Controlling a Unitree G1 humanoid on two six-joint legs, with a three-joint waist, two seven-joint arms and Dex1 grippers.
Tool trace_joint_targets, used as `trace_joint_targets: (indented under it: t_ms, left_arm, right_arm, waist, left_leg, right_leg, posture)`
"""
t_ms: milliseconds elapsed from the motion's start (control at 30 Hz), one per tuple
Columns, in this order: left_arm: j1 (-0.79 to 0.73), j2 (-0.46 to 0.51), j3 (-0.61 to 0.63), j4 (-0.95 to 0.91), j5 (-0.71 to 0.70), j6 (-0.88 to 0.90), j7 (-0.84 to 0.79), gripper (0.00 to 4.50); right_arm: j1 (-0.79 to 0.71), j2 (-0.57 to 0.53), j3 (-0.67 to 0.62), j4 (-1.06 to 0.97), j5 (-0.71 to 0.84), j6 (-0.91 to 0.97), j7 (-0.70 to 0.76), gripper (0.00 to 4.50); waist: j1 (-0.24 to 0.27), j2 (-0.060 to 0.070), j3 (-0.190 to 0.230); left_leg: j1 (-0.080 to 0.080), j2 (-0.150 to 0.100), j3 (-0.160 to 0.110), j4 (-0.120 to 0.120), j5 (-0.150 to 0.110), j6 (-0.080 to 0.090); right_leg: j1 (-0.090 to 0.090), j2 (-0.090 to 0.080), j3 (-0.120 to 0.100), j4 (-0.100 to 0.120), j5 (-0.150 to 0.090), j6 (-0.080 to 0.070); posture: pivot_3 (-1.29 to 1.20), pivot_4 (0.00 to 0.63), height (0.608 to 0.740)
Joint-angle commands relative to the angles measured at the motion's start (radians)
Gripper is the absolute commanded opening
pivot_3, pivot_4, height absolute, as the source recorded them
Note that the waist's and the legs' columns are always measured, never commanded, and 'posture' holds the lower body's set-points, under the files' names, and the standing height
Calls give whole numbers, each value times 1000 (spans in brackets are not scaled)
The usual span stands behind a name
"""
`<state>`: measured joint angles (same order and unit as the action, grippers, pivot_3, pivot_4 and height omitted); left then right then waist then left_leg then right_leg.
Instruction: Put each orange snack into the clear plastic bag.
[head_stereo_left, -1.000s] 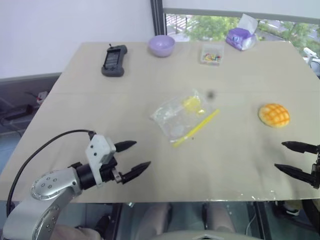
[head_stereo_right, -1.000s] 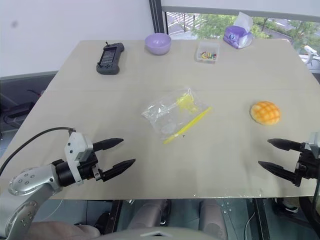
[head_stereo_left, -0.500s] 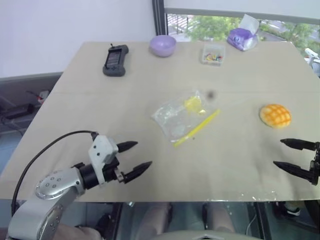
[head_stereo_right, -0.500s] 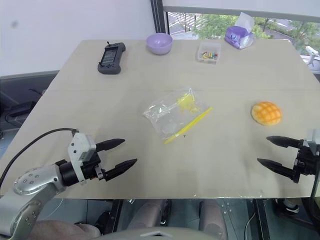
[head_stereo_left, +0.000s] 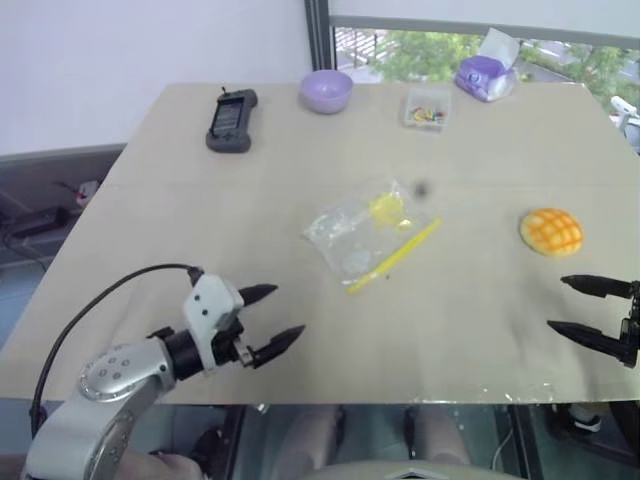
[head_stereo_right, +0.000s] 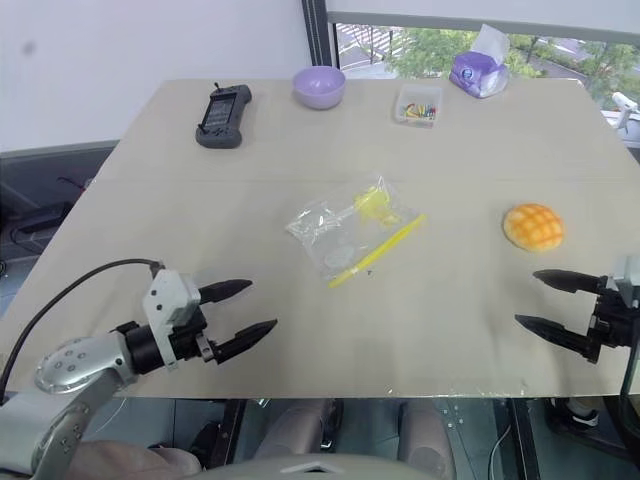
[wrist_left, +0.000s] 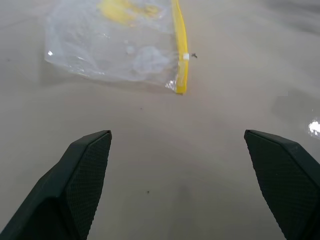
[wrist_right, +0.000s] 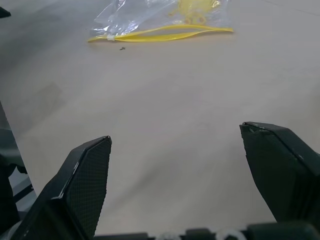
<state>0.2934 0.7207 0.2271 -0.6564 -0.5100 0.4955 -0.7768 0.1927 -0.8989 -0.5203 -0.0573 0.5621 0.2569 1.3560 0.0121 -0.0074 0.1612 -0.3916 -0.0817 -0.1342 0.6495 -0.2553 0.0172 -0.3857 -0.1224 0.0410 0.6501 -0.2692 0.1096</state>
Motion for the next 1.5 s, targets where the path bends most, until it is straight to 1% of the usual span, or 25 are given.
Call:
trace_joint_targets:
  t_ms: [33, 100, 233, 300, 433, 500, 633, 733, 800, 1000, 1133, 1267, 1400, 1467, 1500]
  left_arm:
    - [-31, 9, -19, 17, 92, -61, 37, 4500]
    - [-62, 4, -55, 56, 193, -151, 62, 4500]
    - [-138, 5, -148, 136, 338, -261, 85, 4500]
    - [-188, 15, -206, 213, 443, -384, 93, 4500]
    - [-311, 17, -284, 392, 602, -605, 130, 4500]
    - [-398, 11, -332, 500, 680, -706, 154, 4500]
    - [-535, -26, -413, 671, 760, -841, 170, 4500]
    - [-621, -69, -453, 755, 767, -893, 160, 4500]
    - [-662, -75, -477, 799, 797, -943, 162, 4500]
    - [-730, -58, -519, 887, 895, -1046, 189, 4500]
    - [-772, -9, -558, 922, 1003, -1114, 200, 4500]
    - [-785, 7, -574, 934, 1048, -1131, 219, 4500]
    - [-830, -33, -620, 1018, 1156, -1147, 314, 4500]
    - [-860, -62, -641, 1067, 1199, -1142, 374, 4500]
    - [-878, -79, -655, 1098, 1228, -1142, 414, 4253]
  right_arm:
    - [1, -10, -15, -16, 12, -9, 2, 4446]
    - [5, -7, -17, -23, 15, -5, -1, 4446]
    - [10, -6, -26, -45, 39, 18, -3, 4446]
    - [13, -10, -34, -62, 60, 36, 1, 4446]
    - [16, -17, -52, -97, 102, 63, 11, 4446]
    - [3, -5, -82, -136, 168, 90, 4, 4446]
    - [-18, 30, -129, -221, 284, 124, -27, 4446]
    - [-23, 48, -147, -269, 327, 138, -58, 4446]
    - [-19, 48, -152, -283, 334, 144, -70, 4446]
    - [-1, 42, -160, -282, 328, 140, -75, 4446]
    - [8, 35, -166, -281, 319, 140, -79, 4446]
    - [15, 35, -168, -281, 306, 133, -82, 4446]
    - [9, 39, -159, -277, 296, 126, -86, 4446]
    - [2, 38, -154, -274, 293, 125, -89, 4446]
    - [-1, 39, -151, -274, 291, 124, -91, 4485]
  waist:
    - [1, 0, 0]
    - [2, 0, 0]
    - [2, 0, 0]
    - [2, 0, 0]
    - [2, 0, 0]
    - [3, 0, 0]
    - [1, 0, 0]
    - [4, 0, 0]
    - [3, 0, 0]
    - [2, 0, 0]
    - [2, 0, 0]
    - [-3, 1, 0]
    - [2, 1, 0]
    - [6, 1, -1]
    - [6, 1, -1]
  left_leg:
    - [0, 0, 0, 0, 0, 0]
    - [0, 0, 0, 0, 0, 0]
    - [0, -1, 0, 0, 0, 0]
    - [0, -1, 0, 0, 0, 0]
    - [0, -1, 0, -1, 0, 0]
    - [-1, -1, -1, -1, 0, 0]
    - [-2, -2, -2, -1, 0, 0]
    - [-3, -2, -4, 0, 0, 0]
    - [-3, -2, -4, 1, 0, 0]
    - [-3, -3, -4, 1, 0, 0]
    - [-3, -3, -4, 2, 0, 0]
    - [0, -3, -3, 2, 0, 0]
    - [2, -3, -2, 2, 0, 0]
    - [8, -3, -3, 2, 0, 0]
    - [10, -3, -3, 2, 0, 0]
  right_leg:
    - [0, 0, 0, 0, 0, 0]
    - [0, 0, 0, 0, 0, 0]
    - [0, 0, 0, -1, 0, 0]
    - [0, 0, 0, -1, 0, 0]
    - [0, 0, 0, -1, 0, 0]
    - [0, 0, -1, -1, 0, 0]
    - [-1, 0, -1, -2, 1, 1]
    - [-1, 0, -3, -2, 1, 2]
    - [-1, 0, -3, -2, 1, 2]
    - [-1, 0, -3, -1, 2, 2]
    - [-1, 0, -3, 1, 2, 2]
    - [-1, 1, -2, 4, 1, 3]
    - [1, 1, -1, 7, 1, 3]
    - [8, 0, -1, 6, 1, 3]
    - [9, 0, -1, 6, 1, 3]
  posture:
    - [0, 150, 740]
    - [0, 150, 740]
    - [0, 150, 740]
    - [0, 150, 740]
    - [0, 150, 740]
    - [0, 150, 740]
    - [0, 150, 740]
    - [0, 150, 740]
    - [0, 150, 740]
    - [0, 150, 740]
    - [0, 150, 740]
    - [0, 150, 740]
    - [0, 150, 740]
    - [0, 150, 740]
    - [0, 150, 740]
